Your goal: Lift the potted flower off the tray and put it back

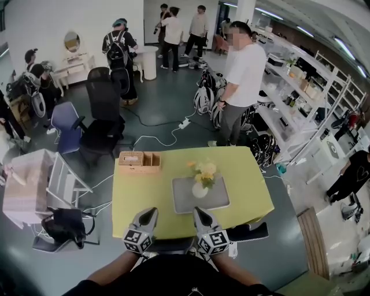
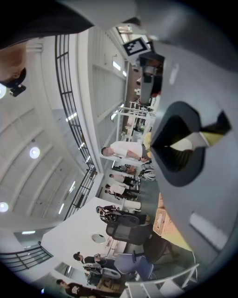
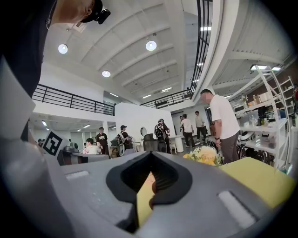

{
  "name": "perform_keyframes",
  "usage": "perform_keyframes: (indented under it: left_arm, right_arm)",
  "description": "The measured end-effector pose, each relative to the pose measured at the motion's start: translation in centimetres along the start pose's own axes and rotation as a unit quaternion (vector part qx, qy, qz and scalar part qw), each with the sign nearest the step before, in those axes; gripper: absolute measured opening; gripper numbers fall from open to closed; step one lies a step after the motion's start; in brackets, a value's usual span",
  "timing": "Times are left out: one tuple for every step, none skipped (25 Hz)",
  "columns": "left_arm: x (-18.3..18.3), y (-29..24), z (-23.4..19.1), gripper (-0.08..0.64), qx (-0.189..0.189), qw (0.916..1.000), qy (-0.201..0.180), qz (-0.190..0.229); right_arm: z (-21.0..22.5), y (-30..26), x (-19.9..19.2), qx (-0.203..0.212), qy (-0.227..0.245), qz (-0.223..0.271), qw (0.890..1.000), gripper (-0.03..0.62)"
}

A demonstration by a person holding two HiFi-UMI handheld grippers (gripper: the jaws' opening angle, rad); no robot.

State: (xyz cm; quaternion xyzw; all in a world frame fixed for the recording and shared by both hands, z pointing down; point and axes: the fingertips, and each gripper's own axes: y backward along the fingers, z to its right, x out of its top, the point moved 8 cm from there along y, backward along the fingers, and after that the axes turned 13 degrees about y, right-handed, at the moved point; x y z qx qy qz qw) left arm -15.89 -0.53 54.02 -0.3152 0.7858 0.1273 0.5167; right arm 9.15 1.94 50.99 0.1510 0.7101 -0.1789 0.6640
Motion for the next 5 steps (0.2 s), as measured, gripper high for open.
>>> perform_keyframes:
  left_arm:
    - [0.04,0.07,0.0,0.006,0.001,1.0,0.001,0.001]
    - [0.12,0.14,0.02,0.006,0.001,1.0,0.002,0.003]
    - [0.19,0.2,0.04,0.006,0.002,1.0,0.002,0.004]
    - [0.27,0.26,0.06,0.006,0.003,1.0,0.003,0.005]
    - [0.34,0.32,0.07,0.006,0.004,1.0,0.003,0.005]
  right_arm:
    - [-0.03,-0.01,0.01,0.0,0.0,0.0,1.0,0.003]
    - [-0.04,-0.01,0.05,0.0,0.0,-0.001,1.0,0.003]
    - [-0.06,-0.02,0.11,0.001,0.001,-0.001,1.0,0.003]
    - [-0.08,-0.04,0.18,0.001,0.001,-0.001,1.0,0.003]
    - [-0.1,-0.05,0.25,0.001,0.001,-0.001,1.0,0.003]
